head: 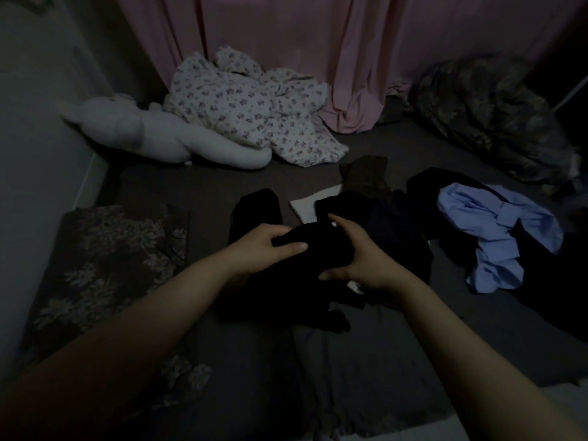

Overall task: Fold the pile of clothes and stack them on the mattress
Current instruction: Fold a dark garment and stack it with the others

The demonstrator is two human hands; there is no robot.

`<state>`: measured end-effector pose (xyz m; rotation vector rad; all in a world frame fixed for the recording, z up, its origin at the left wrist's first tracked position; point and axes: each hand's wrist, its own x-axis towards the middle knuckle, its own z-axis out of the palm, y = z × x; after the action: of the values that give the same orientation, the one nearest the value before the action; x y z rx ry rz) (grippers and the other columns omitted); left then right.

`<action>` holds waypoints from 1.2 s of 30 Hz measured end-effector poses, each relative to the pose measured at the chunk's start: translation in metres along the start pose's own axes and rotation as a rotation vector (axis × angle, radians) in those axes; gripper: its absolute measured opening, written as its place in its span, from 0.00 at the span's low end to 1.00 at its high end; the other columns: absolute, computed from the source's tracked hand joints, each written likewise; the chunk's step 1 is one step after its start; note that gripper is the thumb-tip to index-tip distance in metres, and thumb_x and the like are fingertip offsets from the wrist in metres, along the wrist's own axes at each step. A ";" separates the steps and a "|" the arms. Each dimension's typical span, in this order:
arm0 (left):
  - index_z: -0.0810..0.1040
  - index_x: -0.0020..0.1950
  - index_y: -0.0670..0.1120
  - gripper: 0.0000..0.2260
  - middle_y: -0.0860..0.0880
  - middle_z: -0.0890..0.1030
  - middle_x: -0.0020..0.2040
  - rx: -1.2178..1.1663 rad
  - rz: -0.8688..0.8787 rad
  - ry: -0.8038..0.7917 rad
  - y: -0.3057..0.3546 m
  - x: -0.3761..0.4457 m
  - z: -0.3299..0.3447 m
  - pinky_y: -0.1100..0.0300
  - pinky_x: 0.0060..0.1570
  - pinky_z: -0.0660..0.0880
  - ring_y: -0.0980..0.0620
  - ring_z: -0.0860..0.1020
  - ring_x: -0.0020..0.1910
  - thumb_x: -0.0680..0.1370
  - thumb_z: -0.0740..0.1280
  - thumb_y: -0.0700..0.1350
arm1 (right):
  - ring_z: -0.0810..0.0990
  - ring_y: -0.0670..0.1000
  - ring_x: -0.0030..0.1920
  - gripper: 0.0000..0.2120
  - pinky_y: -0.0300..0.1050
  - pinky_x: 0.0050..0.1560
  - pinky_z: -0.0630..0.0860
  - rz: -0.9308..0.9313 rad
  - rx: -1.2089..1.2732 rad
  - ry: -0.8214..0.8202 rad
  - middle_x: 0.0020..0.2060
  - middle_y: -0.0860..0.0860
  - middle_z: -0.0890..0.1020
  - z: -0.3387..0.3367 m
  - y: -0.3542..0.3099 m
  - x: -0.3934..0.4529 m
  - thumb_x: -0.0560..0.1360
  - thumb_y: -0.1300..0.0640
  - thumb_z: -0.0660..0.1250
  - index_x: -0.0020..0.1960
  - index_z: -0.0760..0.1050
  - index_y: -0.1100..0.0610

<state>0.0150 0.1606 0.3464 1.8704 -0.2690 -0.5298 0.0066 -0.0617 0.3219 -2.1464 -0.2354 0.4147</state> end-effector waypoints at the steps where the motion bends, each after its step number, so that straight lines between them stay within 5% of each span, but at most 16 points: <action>1: 0.80 0.48 0.48 0.03 0.56 0.81 0.40 -0.046 0.015 0.003 0.006 0.002 0.002 0.74 0.39 0.72 0.67 0.78 0.37 0.76 0.67 0.41 | 0.68 0.41 0.64 0.41 0.37 0.64 0.66 0.017 0.037 -0.082 0.62 0.41 0.69 0.010 -0.002 0.006 0.62 0.59 0.80 0.70 0.63 0.47; 6: 0.79 0.49 0.47 0.08 0.52 0.84 0.39 -0.482 0.015 0.078 0.033 0.010 -0.015 0.67 0.42 0.78 0.58 0.81 0.39 0.77 0.64 0.36 | 0.79 0.54 0.56 0.19 0.53 0.59 0.75 0.222 -0.137 -0.120 0.53 0.55 0.82 0.062 0.044 0.020 0.68 0.54 0.76 0.56 0.78 0.58; 10: 0.79 0.51 0.44 0.11 0.48 0.83 0.43 -0.509 0.042 0.160 0.033 0.009 -0.048 0.65 0.46 0.78 0.54 0.81 0.42 0.75 0.63 0.32 | 0.73 0.50 0.61 0.23 0.43 0.60 0.72 0.246 0.031 -0.047 0.58 0.51 0.73 0.071 0.060 0.015 0.70 0.60 0.73 0.63 0.73 0.61; 12: 0.79 0.51 0.44 0.13 0.48 0.83 0.43 -0.491 0.022 0.246 0.026 0.008 -0.066 0.65 0.45 0.77 0.53 0.81 0.42 0.74 0.62 0.30 | 0.72 0.51 0.63 0.27 0.46 0.62 0.73 0.255 0.125 -0.001 0.61 0.50 0.70 0.067 0.057 0.017 0.71 0.61 0.72 0.67 0.69 0.62; 15: 0.79 0.54 0.43 0.14 0.47 0.83 0.44 -0.464 -0.043 0.350 0.012 0.010 -0.093 0.63 0.46 0.78 0.52 0.81 0.43 0.73 0.65 0.30 | 0.79 0.54 0.54 0.13 0.43 0.49 0.77 0.279 0.112 0.010 0.49 0.52 0.79 0.050 0.044 0.031 0.71 0.62 0.72 0.55 0.76 0.58; 17: 0.76 0.60 0.42 0.16 0.46 0.82 0.47 -0.481 -0.091 0.395 0.003 0.012 -0.108 0.61 0.47 0.79 0.51 0.81 0.44 0.74 0.66 0.33 | 0.78 0.53 0.52 0.14 0.44 0.49 0.74 0.253 -0.069 -0.012 0.45 0.48 0.77 0.032 0.034 0.046 0.68 0.56 0.75 0.50 0.74 0.53; 20: 0.77 0.58 0.45 0.13 0.45 0.81 0.51 -0.562 -0.109 0.470 -0.006 0.011 -0.128 0.60 0.47 0.79 0.50 0.82 0.45 0.75 0.66 0.34 | 0.75 0.54 0.51 0.21 0.48 0.51 0.73 0.190 -0.259 0.024 0.49 0.51 0.76 -0.001 0.017 0.067 0.69 0.55 0.75 0.57 0.72 0.58; 22: 0.78 0.55 0.47 0.11 0.45 0.82 0.50 -0.602 -0.103 0.532 -0.012 0.009 -0.140 0.60 0.44 0.80 0.50 0.82 0.45 0.76 0.64 0.35 | 0.77 0.58 0.52 0.12 0.51 0.51 0.74 0.117 -0.279 0.152 0.50 0.57 0.79 -0.019 0.002 0.074 0.72 0.61 0.70 0.55 0.75 0.61; 25: 0.77 0.52 0.48 0.13 0.50 0.83 0.41 -0.682 -0.092 0.623 -0.023 -0.001 -0.151 0.63 0.39 0.78 0.54 0.82 0.38 0.77 0.59 0.33 | 0.76 0.59 0.52 0.13 0.49 0.46 0.72 -0.040 -0.467 0.456 0.50 0.59 0.78 -0.031 -0.016 0.073 0.69 0.64 0.68 0.53 0.77 0.63; 29: 0.74 0.49 0.42 0.13 0.51 0.81 0.36 -0.678 -0.094 0.620 -0.030 -0.030 -0.137 0.66 0.39 0.76 0.54 0.80 0.37 0.75 0.53 0.30 | 0.76 0.60 0.50 0.12 0.47 0.40 0.72 -0.264 -0.637 0.555 0.46 0.58 0.77 -0.024 -0.015 0.049 0.66 0.65 0.69 0.50 0.77 0.61; 31: 0.72 0.42 0.44 0.12 0.57 0.79 0.28 -0.430 -0.152 0.547 -0.052 -0.049 -0.115 0.72 0.31 0.73 0.56 0.79 0.35 0.75 0.54 0.30 | 0.78 0.60 0.46 0.12 0.48 0.36 0.75 -0.330 -0.646 0.496 0.43 0.58 0.79 -0.007 0.003 0.028 0.64 0.63 0.69 0.47 0.78 0.61; 33: 0.75 0.43 0.46 0.10 0.56 0.81 0.31 -0.297 -0.242 0.437 -0.094 -0.062 -0.092 0.69 0.33 0.74 0.47 0.80 0.41 0.73 0.59 0.32 | 0.81 0.58 0.42 0.14 0.46 0.33 0.78 -0.309 -0.659 0.315 0.41 0.56 0.81 0.021 0.038 0.003 0.62 0.57 0.68 0.46 0.79 0.59; 36: 0.80 0.40 0.43 0.09 0.54 0.82 0.34 -0.069 -0.367 0.193 -0.180 -0.077 -0.047 0.69 0.37 0.74 0.64 0.78 0.33 0.71 0.66 0.29 | 0.83 0.54 0.39 0.14 0.39 0.28 0.75 -0.113 -0.728 -0.069 0.39 0.51 0.81 0.074 0.120 -0.034 0.64 0.48 0.62 0.44 0.79 0.54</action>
<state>-0.0422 0.2968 0.2095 1.8959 0.2226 -0.5911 -0.0513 -0.0849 0.1915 -2.8092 -0.6194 0.3708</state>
